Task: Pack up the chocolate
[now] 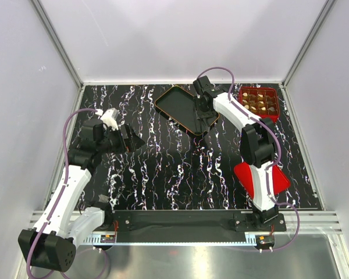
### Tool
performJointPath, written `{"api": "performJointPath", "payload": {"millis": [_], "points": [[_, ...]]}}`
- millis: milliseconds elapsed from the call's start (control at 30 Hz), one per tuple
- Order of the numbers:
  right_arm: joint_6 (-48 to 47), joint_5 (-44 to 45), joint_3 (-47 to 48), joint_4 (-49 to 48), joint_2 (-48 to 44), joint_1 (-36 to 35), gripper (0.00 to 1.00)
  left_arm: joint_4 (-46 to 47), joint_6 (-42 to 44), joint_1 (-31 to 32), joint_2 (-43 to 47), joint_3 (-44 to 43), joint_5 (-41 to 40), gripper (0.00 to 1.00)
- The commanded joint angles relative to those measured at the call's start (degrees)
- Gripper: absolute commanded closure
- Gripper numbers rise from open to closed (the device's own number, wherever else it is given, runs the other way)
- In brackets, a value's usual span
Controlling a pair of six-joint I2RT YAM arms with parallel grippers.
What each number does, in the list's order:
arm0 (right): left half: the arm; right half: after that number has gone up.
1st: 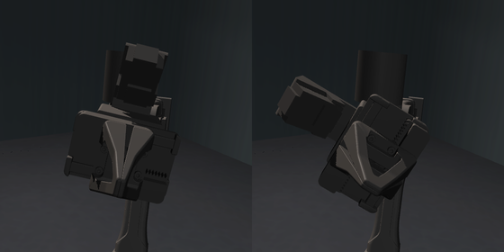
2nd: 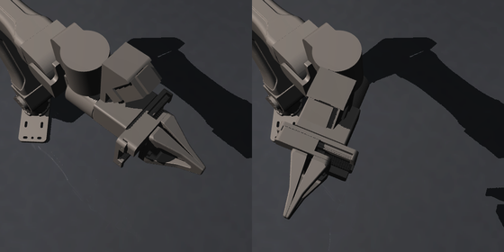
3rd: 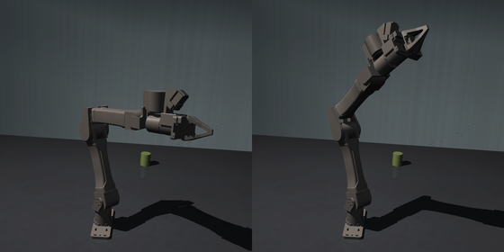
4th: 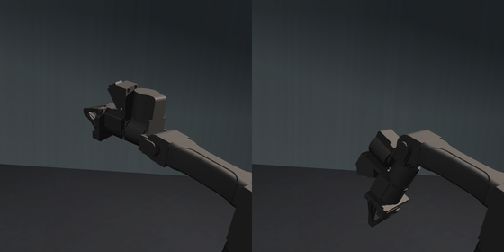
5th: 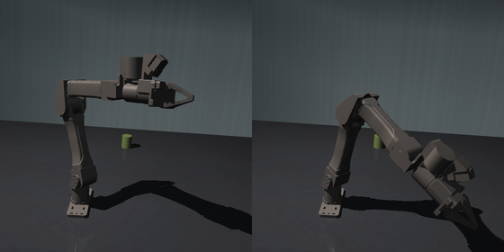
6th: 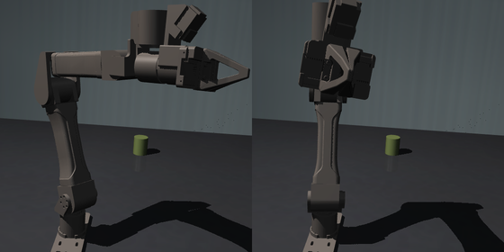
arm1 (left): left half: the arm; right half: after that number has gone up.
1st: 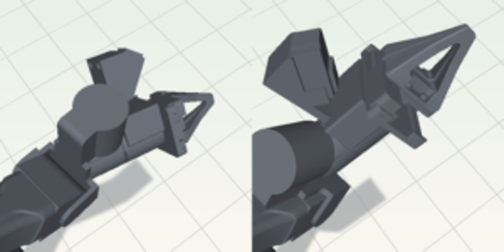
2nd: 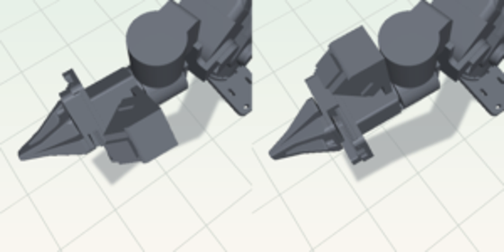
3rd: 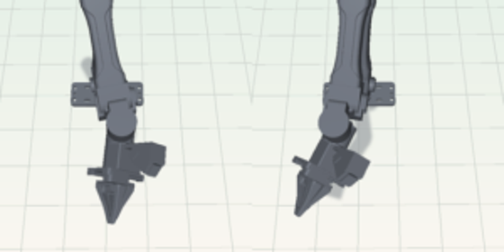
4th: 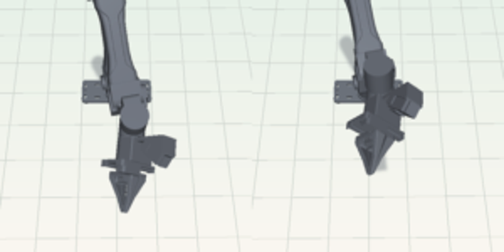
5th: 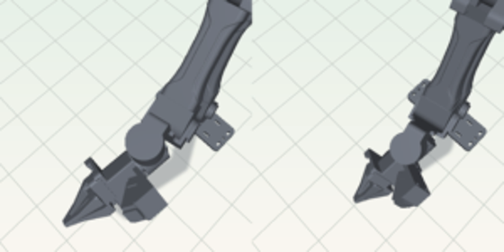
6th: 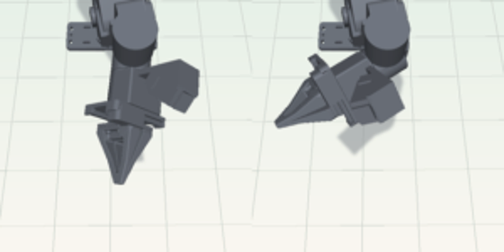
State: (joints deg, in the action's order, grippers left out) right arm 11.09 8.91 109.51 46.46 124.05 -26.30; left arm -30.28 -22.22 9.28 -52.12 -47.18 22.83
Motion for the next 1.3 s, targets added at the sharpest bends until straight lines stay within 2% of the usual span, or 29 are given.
{"api": "performJointPath", "payload": {"millis": [0, 467, 633, 733, 900, 1033, 1267], "points": [[-0.7, 0.1, 1.4, 0.7, -3.4, -0.7, 0.63, 1.9, 0.9, -0.1, 0.8, -0.3, -0.6, 0.01], [-0.8, -3.3, 2.2, 3.0, -8.9, -0.7, 0.65, 1.9, 0.9, -0.1, 0.7, -0.2, -0.3, 0.01], [-1.5, -0.7, 1.1, 4.2, -12.2, 0.2, 0.65, 1.9, 1.0, -0.1, 1.3, -0.2, -0.2, 0.01], [-1.5, -0.5, -0.8, 4.5, -14.6, 3.4, 0.65, 2.1, 1.0, -0.1, 1.3, -0.1, -0.2, 0.01], [0.1, -2.4, -8.6, 3.5, -20.9, 14.2, 0.65, 1.9, 1.0, -0.1, 1.1, -0.1, -0.3, 0.01], [0.1, -1.4, -12.6, 4.2, -23.8, 20.1, 0.65, 2.1, 0.9, -0.1, 1.2, 0.1, -0.7, 0.01], [1.1, -0.3, -16.8, 3.6, -26.0, 25.5, 0.65, 2.0, 0.9, -0.1, 1.0, -0.1, -0.4, 0.01]]}}
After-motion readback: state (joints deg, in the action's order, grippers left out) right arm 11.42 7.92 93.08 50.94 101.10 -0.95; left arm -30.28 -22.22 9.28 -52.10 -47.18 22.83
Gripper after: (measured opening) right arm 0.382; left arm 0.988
